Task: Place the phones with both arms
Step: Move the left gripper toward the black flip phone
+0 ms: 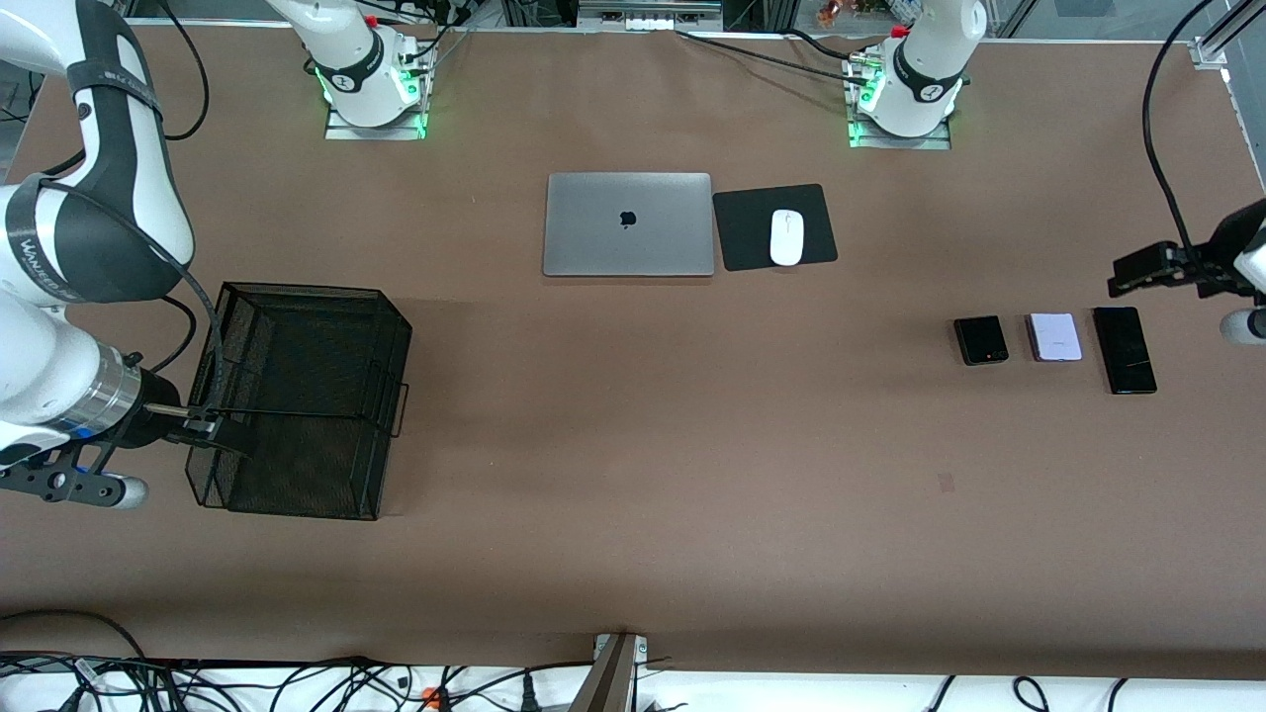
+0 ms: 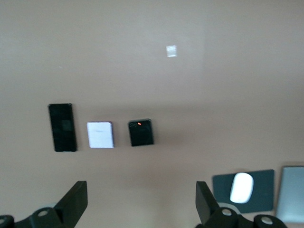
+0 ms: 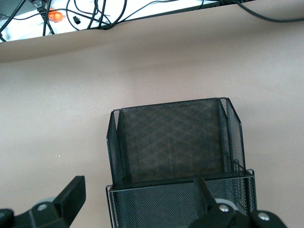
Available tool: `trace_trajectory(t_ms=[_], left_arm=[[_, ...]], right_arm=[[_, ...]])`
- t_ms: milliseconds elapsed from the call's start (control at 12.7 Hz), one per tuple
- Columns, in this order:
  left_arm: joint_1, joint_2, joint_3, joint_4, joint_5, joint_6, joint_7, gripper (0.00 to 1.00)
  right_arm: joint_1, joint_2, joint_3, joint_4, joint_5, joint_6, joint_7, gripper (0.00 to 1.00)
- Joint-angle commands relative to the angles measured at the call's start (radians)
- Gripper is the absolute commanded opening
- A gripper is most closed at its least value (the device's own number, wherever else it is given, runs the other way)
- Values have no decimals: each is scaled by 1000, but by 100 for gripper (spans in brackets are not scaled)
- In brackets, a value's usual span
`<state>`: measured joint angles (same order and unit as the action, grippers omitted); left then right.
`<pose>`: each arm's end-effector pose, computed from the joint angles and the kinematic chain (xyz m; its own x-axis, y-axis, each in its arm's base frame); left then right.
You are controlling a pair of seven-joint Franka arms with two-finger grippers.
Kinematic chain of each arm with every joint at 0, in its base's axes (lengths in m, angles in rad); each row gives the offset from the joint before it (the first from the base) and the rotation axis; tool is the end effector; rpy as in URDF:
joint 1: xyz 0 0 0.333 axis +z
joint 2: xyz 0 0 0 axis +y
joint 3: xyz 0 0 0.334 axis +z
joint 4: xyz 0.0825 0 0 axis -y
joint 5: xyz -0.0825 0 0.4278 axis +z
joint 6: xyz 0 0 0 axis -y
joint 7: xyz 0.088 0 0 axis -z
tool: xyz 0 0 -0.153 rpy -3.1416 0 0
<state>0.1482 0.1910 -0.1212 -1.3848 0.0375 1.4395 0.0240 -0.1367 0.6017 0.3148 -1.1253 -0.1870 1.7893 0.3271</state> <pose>0.6381 0.0300 0.5629 0.9908 0.0067 -0.1348 0.0053 -0.9999 -0.0113 0.7870 0.0546 0.4439 0.9807 -0.1758 0.0859 -0.1747 -0.9844 -0.0194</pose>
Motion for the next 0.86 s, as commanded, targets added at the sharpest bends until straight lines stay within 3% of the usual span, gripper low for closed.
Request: trace_trajectory(t_ms=[0, 236, 786], left_arm=[[-119, -50, 96, -34, -34, -14, 10, 100], [-159, -76, 98, -86, -51, -10, 8, 100], [-145, -73, 97, -80, -51, -11, 5, 100]], right_arm=[[-21, -40, 20, -48, -8, 1, -8, 100], [-26, -40, 20, -48, -3, -1, -7, 100], [-27, -40, 18, -37, -11, 1, -56, 100]])
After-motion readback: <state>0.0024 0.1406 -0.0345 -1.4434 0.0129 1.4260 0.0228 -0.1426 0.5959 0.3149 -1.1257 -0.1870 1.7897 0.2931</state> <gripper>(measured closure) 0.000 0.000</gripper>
